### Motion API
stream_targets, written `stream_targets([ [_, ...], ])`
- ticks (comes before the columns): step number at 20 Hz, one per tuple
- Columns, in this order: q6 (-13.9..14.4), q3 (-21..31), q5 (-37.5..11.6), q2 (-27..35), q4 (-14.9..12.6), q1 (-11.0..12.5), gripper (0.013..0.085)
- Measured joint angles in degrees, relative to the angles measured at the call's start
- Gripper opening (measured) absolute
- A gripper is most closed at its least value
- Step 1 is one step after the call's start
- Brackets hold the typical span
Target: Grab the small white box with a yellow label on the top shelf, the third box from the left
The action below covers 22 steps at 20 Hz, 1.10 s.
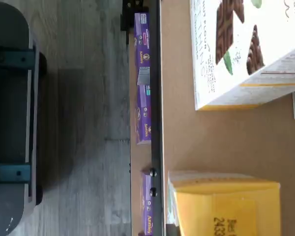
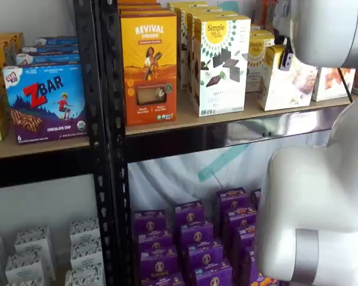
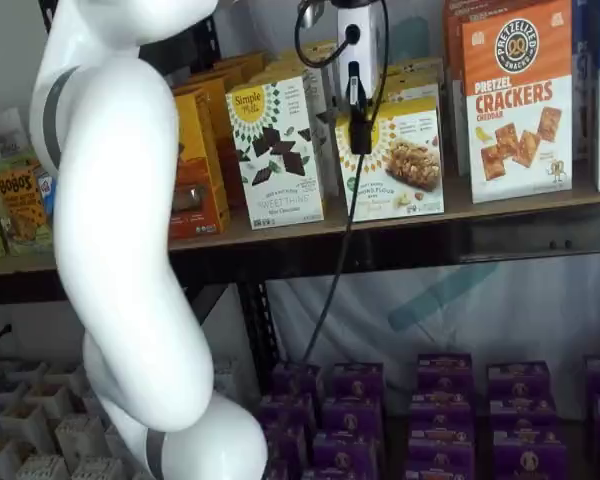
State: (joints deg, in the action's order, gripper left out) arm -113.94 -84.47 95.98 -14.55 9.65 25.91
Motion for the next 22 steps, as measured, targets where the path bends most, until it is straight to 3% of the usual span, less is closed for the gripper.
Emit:
stream_targets([
  [11,0.1,0.0,4.2,-2.1,0.7,0.5,0.033],
  [22,0.4,5.6,7.3,-10.1,-0.1,0.4,0.033],
])
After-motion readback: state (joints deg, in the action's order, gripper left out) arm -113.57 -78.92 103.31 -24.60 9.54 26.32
